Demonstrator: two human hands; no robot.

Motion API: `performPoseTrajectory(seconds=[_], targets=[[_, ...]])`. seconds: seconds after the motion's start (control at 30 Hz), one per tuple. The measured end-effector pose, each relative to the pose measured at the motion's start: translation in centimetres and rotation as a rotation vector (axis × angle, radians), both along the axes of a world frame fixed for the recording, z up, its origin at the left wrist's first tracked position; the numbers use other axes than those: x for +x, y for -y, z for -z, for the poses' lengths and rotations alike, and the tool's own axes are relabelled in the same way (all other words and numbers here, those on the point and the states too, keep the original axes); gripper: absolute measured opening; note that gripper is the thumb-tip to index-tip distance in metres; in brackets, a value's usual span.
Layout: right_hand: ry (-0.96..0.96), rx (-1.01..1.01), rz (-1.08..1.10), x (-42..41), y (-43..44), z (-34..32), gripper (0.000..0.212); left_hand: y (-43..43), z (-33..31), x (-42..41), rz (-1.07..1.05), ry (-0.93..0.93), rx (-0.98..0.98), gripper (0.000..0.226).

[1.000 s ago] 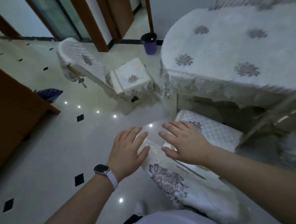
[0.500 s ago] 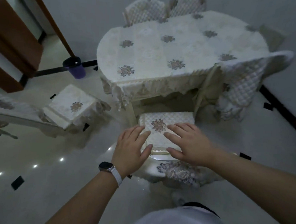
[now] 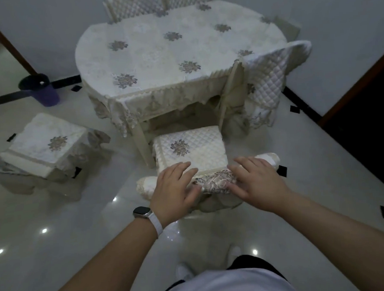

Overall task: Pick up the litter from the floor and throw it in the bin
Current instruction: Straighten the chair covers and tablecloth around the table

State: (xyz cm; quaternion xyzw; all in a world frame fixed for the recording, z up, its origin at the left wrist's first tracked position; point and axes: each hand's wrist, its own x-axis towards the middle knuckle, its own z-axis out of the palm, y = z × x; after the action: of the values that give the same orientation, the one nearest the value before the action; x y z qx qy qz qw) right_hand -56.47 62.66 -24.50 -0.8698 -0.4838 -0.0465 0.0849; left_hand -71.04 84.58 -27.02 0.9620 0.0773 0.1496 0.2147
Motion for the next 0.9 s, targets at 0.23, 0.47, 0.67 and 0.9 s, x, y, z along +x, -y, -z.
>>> performPoseTrajectory(seconds=[0.23, 0.47, 0.67, 0.9], targets=[[-0.078, 0.003, -0.013, 1.4, 2.7, 1.8, 0.049, 2.8, 0.4, -0.1, -0.043, -0.090, -0.017, 0.047], [-0.147, 0.110, -0.081, 2.7, 2.4, 4.0, 0.057, 4.3, 0.8, 0.4, -0.147, -0.098, 0.006, 0.052], [-0.183, 0.171, -0.138, 3.8, 1.9, 5.1, 0.058, 4.8, 1.6, 0.6, -0.262, -0.134, 0.038, 0.053], [-0.199, 0.230, -0.120, 4.2, 1.2, 5.7, 0.049, 5.2, 2.6, 1.1, -0.325, -0.050, 0.035, 0.049]])
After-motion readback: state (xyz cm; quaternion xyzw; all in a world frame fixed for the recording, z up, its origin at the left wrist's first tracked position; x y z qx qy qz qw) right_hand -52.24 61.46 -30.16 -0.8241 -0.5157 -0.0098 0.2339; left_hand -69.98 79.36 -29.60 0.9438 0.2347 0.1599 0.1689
